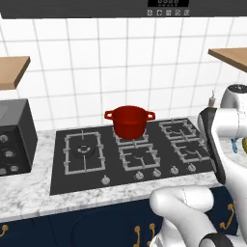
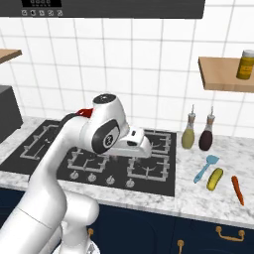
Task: Put the carrot and cucumber in the pot. Retrieve the spatula and lightly stir the vegetables in the pot.
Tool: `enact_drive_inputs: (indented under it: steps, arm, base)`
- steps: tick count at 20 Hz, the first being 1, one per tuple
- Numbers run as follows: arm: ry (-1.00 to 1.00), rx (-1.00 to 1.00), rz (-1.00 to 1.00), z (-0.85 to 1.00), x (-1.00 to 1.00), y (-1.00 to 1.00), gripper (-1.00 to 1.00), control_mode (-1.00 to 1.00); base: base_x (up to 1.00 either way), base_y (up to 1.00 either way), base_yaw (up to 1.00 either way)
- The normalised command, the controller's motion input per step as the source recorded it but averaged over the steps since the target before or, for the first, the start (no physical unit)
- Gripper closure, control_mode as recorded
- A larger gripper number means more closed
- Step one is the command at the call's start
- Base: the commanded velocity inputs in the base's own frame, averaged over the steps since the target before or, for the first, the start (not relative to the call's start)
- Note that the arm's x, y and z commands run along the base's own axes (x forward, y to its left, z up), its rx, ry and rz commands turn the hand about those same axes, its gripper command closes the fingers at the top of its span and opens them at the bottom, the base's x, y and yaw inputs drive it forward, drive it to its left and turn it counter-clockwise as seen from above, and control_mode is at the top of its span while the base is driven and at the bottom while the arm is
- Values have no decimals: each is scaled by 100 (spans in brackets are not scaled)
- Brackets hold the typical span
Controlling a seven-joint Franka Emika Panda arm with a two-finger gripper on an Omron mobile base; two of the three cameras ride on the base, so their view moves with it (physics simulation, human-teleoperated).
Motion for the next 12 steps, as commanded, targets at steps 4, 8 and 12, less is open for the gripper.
enact_drive_inputs:
  steps: [4, 8, 12]
  arm:
    - [3, 5, -7, -27, 21, -100, -100, -100]
    - [0, 6, -6, -25, 16, -94, -100, -100]
    - [0, 0, -5, -20, 10, -74, -100, -100]
  base:
    - [0, 0, 0]
    - [0, 0, 0]
    - [0, 0, 0]
